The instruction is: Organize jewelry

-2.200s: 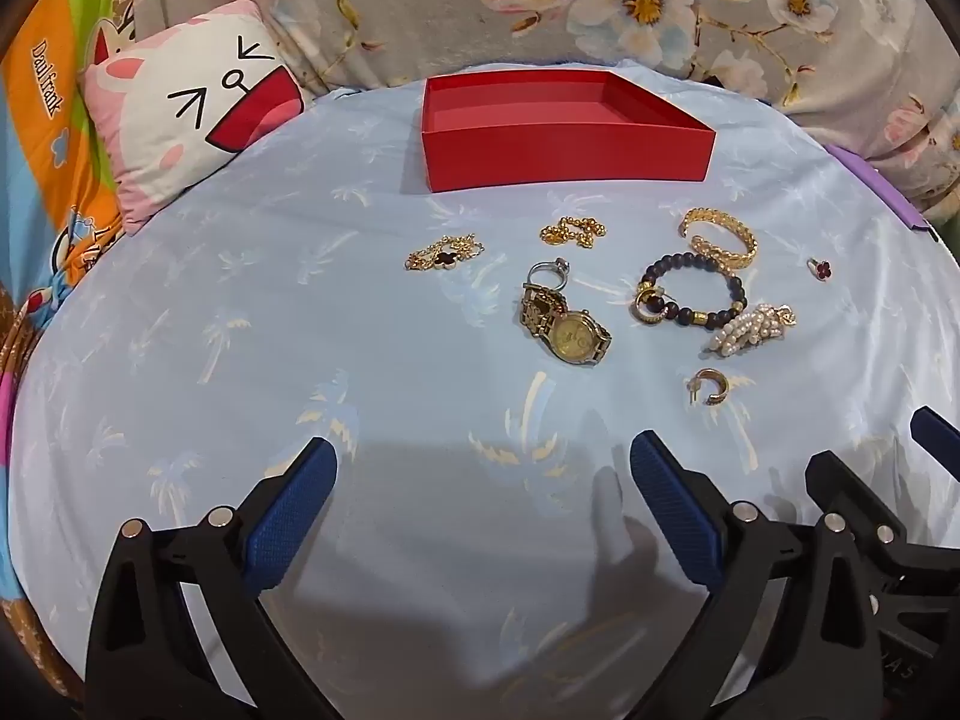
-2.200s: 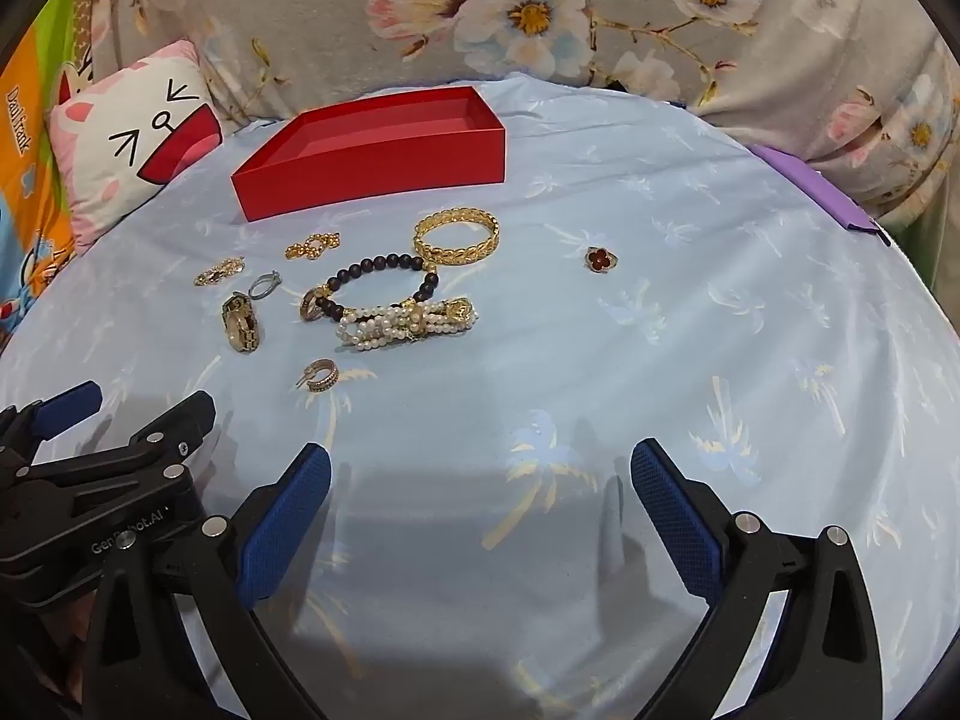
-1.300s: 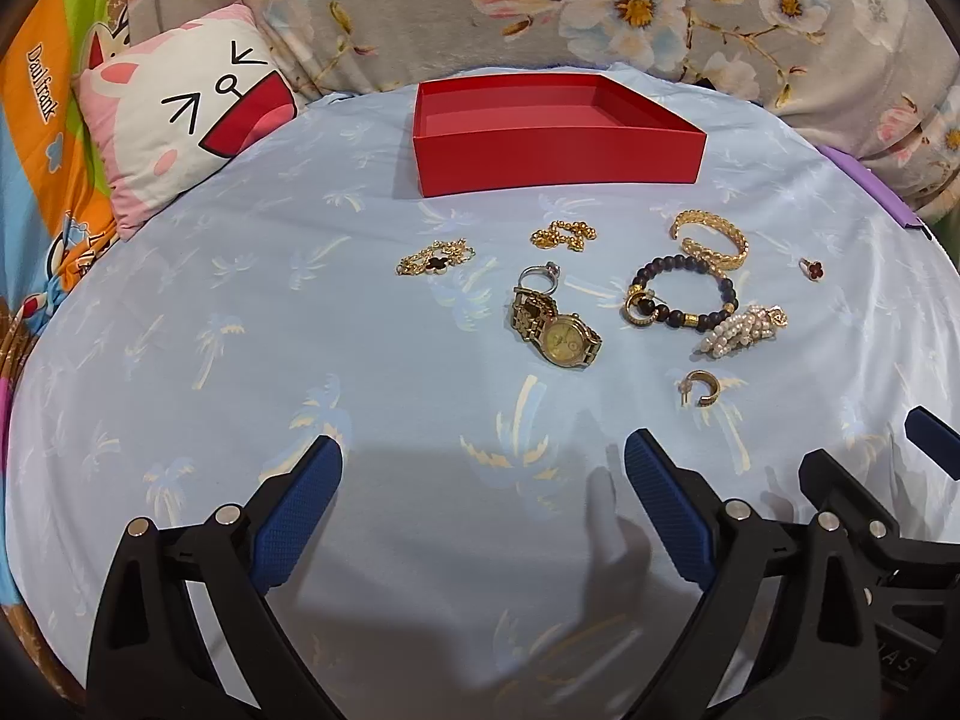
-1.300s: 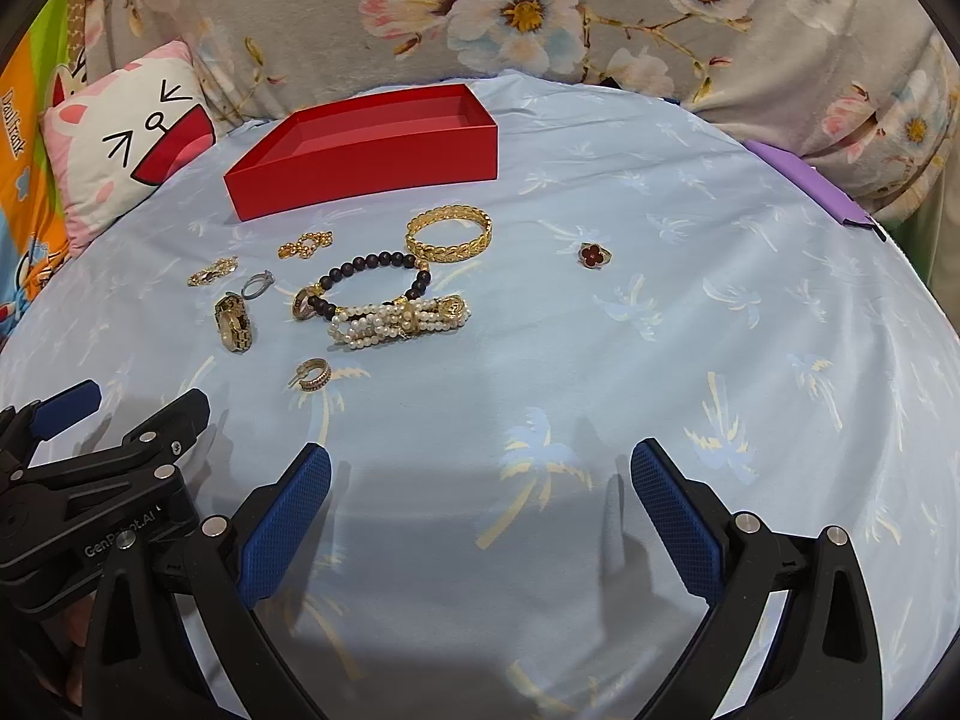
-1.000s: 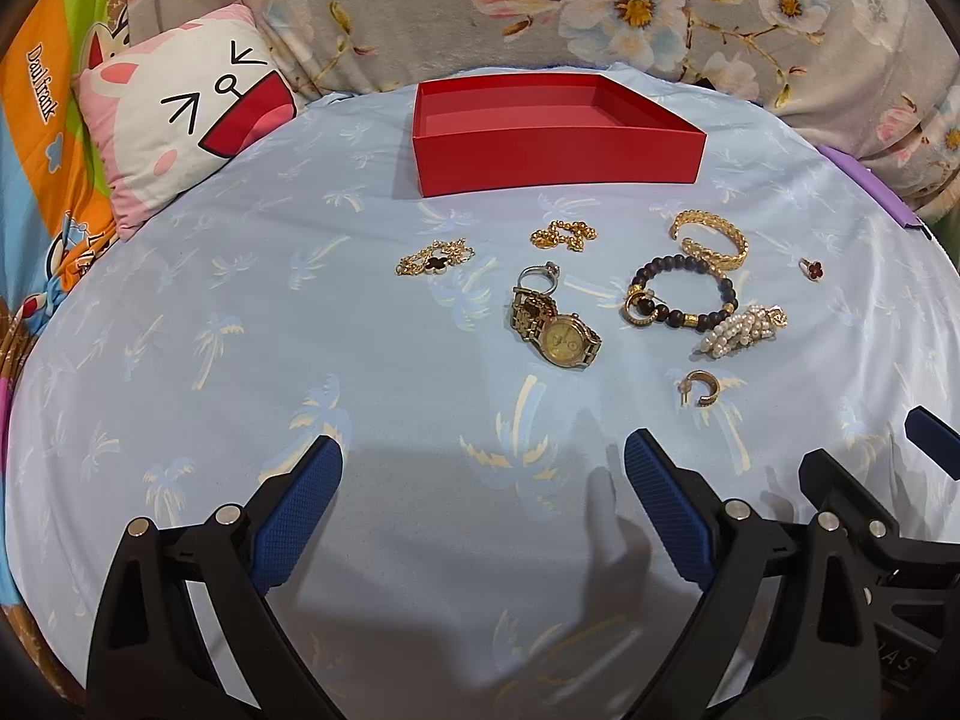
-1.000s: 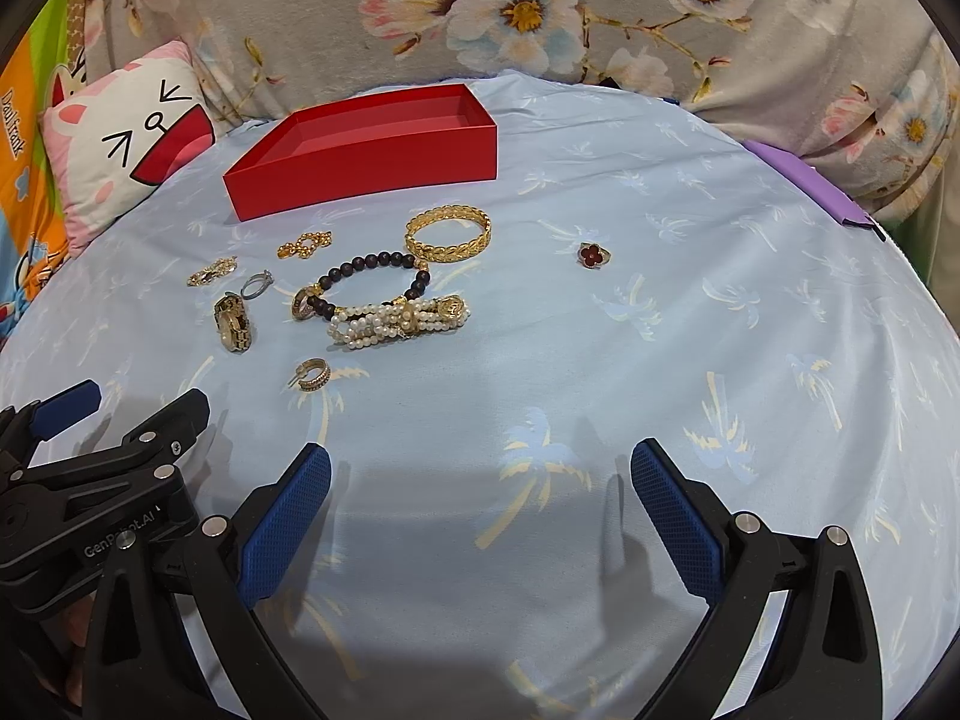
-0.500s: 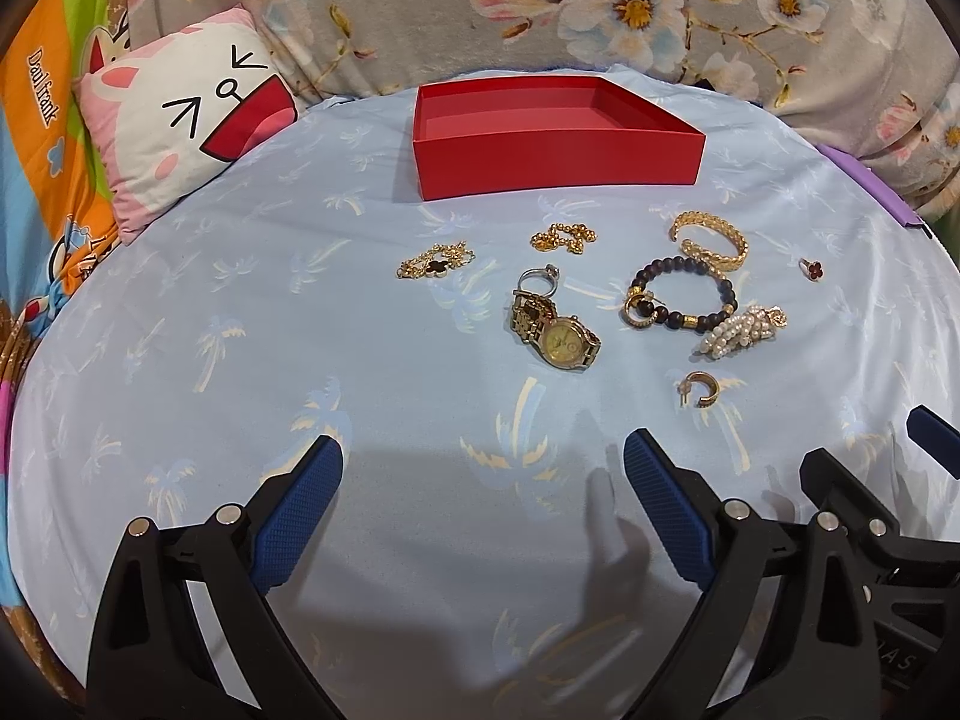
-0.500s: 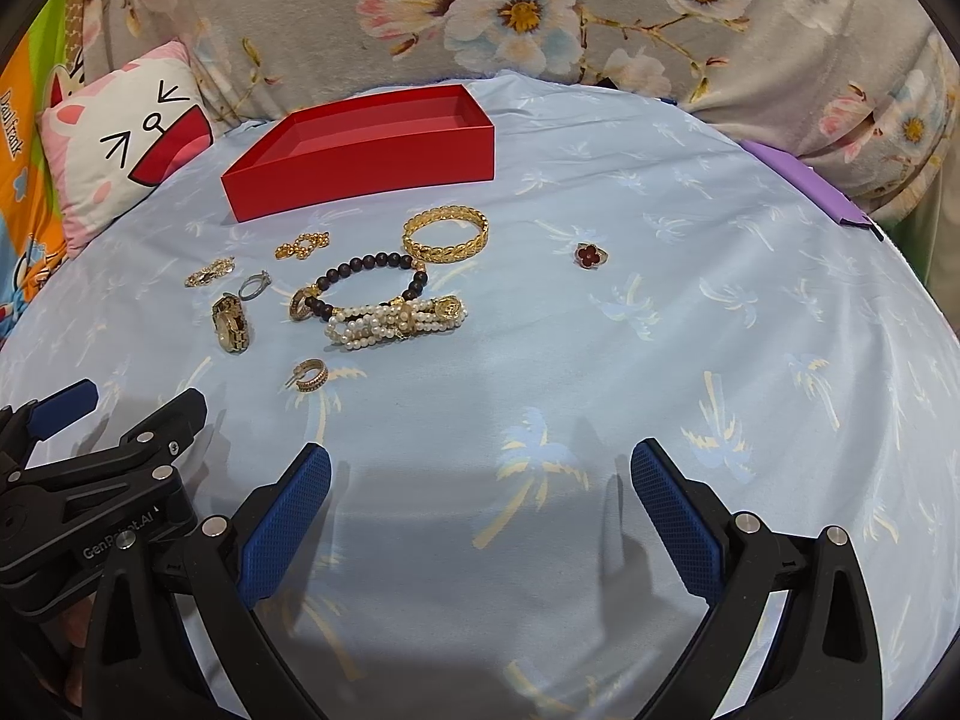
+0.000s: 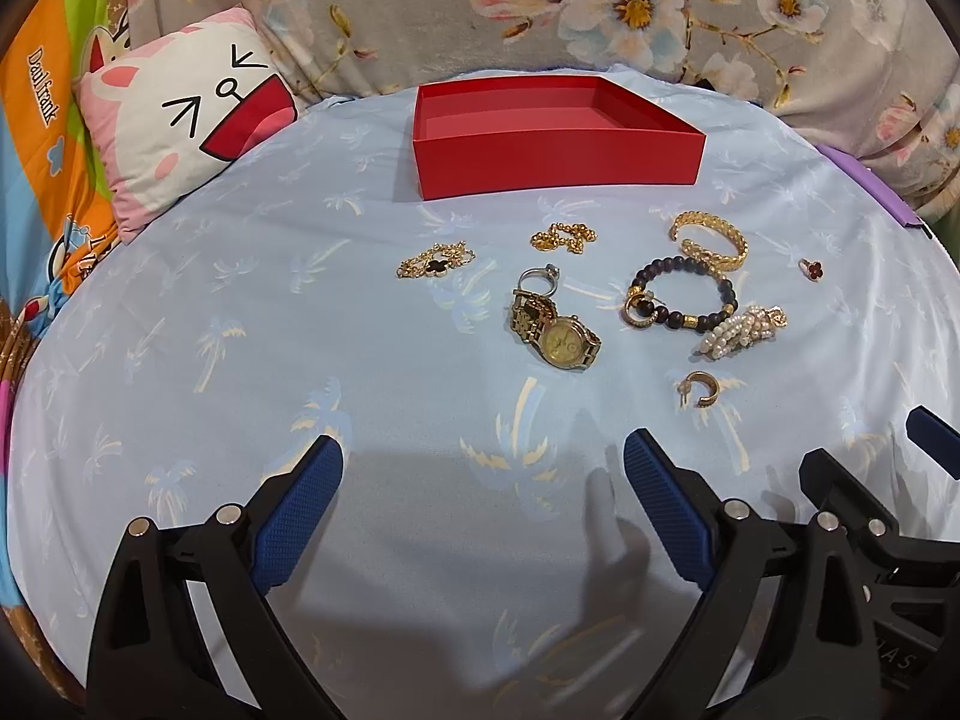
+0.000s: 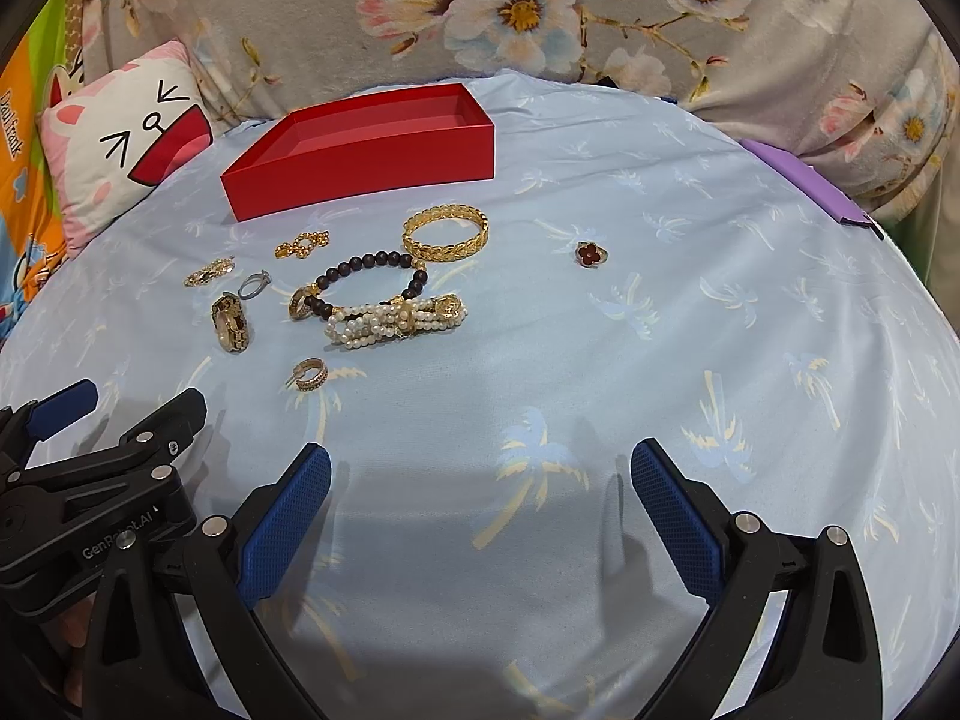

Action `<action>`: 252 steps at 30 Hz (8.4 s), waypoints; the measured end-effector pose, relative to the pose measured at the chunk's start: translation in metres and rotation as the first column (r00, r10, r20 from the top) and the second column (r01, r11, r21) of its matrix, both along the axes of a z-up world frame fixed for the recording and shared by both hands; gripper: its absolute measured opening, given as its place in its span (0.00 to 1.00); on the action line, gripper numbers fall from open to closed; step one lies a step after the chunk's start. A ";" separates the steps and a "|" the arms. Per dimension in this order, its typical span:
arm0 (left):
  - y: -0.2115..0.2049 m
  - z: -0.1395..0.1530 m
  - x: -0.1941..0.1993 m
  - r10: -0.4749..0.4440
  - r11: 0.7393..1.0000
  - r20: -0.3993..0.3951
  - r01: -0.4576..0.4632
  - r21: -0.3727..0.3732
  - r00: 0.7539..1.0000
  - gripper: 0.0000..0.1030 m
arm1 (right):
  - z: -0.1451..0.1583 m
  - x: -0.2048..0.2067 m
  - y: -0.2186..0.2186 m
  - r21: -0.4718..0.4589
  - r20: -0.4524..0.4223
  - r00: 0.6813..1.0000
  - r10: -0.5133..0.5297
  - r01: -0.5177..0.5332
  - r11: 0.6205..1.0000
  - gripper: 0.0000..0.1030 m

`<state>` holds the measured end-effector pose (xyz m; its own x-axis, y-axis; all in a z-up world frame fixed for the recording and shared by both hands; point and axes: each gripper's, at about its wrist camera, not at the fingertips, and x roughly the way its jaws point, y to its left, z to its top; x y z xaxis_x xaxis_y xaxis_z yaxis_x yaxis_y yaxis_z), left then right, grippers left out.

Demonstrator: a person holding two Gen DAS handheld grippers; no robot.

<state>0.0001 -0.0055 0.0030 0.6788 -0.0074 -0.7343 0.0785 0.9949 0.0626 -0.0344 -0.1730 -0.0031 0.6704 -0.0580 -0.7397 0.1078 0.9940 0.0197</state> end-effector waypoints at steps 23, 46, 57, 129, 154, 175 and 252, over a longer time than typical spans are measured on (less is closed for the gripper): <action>0.001 -0.002 -0.002 -0.001 1.000 0.005 0.001 0.005 1.000 0.90 | -0.001 -0.001 -0.005 0.004 -0.002 1.000 0.000 0.000 1.000 0.95; 0.004 -0.005 -0.001 -0.008 1.000 0.000 0.008 -0.015 1.000 0.90 | -0.005 0.001 -0.001 0.013 -0.014 1.000 0.007 -0.007 1.000 0.95; 0.005 -0.002 -0.001 -0.005 0.999 0.005 0.006 -0.033 1.000 0.90 | -0.001 0.001 -0.002 0.005 -0.011 1.000 0.014 -0.014 1.000 0.95; 0.027 0.032 0.054 -0.033 0.976 -0.028 0.026 -0.215 0.999 0.09 | 0.021 0.104 -0.093 0.198 0.006 0.995 -0.097 0.093 0.976 0.13; 0.008 0.130 0.250 -0.087 0.974 0.141 0.114 -0.197 0.986 0.09 | 0.090 0.314 -0.008 0.216 0.072 0.979 0.191 -0.203 0.955 0.13; -0.001 0.059 0.369 -0.077 0.984 0.020 0.079 -0.157 0.997 0.10 | 0.037 0.423 0.013 0.181 -0.099 0.967 0.233 -0.213 0.960 0.23; 0.041 0.028 0.040 -0.059 0.970 -0.047 0.046 -0.240 0.997 0.58 | -0.010 0.071 -0.016 0.216 -0.051 0.994 0.097 -0.084 0.973 0.08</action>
